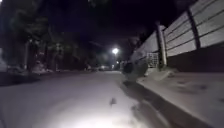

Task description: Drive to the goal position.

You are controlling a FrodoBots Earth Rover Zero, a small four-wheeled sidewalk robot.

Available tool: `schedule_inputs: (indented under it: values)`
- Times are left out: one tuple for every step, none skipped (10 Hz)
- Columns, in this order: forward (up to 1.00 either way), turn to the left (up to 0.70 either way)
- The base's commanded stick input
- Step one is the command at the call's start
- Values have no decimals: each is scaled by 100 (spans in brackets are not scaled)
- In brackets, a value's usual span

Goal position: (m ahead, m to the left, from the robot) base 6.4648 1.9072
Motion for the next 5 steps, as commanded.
schedule_inputs:
  values:
    - [50, 0]
    - [50, 0]
    - [50, 0]
    - [50, 0]
    - [50, 0]
